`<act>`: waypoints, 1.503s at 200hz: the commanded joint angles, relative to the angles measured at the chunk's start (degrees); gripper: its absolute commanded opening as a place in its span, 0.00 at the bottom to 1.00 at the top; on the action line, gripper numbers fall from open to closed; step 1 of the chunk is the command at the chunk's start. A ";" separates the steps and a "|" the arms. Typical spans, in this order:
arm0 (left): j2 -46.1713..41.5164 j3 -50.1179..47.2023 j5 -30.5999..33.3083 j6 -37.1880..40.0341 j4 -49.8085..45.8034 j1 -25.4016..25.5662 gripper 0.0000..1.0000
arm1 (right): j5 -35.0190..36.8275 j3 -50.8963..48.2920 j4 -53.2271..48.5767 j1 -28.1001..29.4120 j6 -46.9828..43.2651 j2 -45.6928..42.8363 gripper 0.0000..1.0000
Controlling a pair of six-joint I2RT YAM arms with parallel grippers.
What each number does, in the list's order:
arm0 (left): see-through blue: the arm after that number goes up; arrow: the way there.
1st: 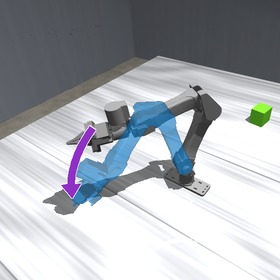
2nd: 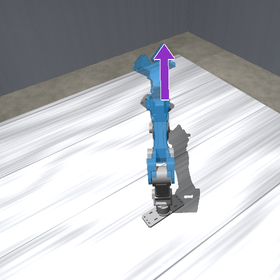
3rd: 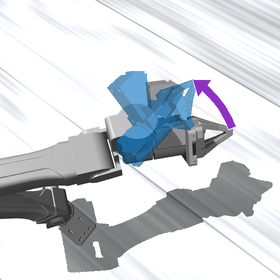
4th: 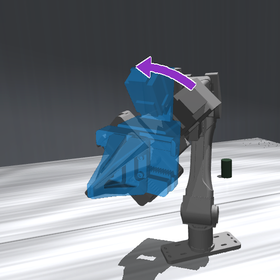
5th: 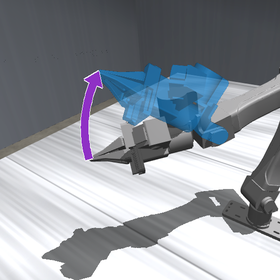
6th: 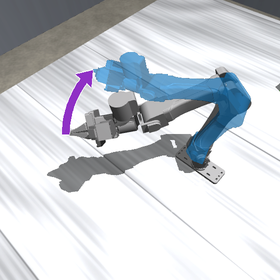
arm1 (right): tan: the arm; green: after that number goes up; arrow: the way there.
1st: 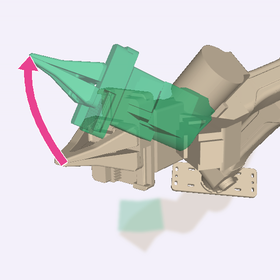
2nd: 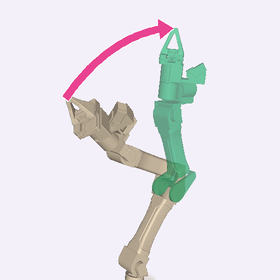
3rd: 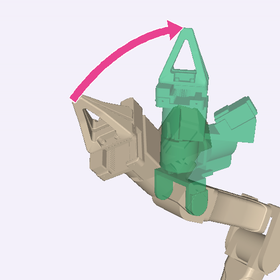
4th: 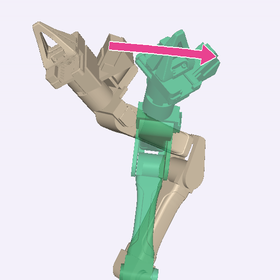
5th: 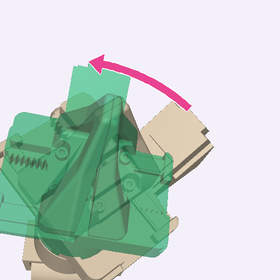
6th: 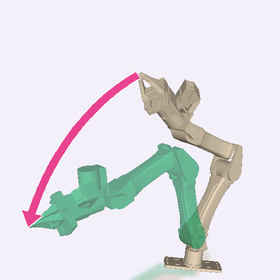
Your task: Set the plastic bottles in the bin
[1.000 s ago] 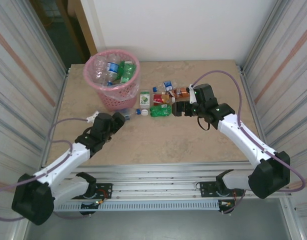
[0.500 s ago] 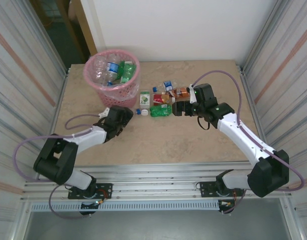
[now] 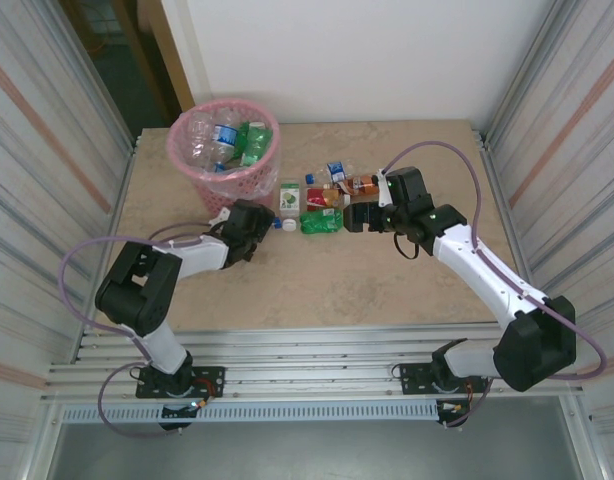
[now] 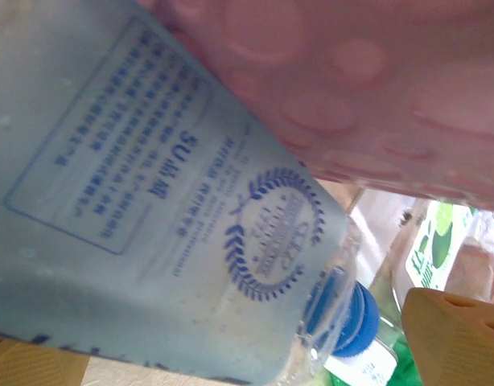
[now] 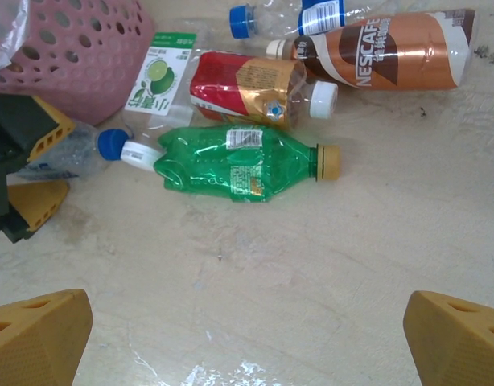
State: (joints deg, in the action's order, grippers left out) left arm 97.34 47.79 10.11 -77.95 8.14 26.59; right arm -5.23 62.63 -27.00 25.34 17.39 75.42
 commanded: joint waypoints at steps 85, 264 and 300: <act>-2.44 2.97 7.81 -8.02 -20.86 1.39 0.82 | -1.31 1.33 1.26 -0.63 0.87 1.18 0.98; -17.06 -1.67 7.57 3.47 -29.37 -2.77 0.99 | -2.94 1.57 2.67 -0.38 2.91 2.43 0.98; -10.83 0.83 5.08 6.08 -24.93 -5.00 0.99 | -2.97 1.49 2.63 -0.25 2.92 1.81 0.98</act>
State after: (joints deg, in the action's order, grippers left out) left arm 83.68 46.15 16.27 -75.00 -19.42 22.65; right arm -7.55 62.67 -24.86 25.04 19.05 77.65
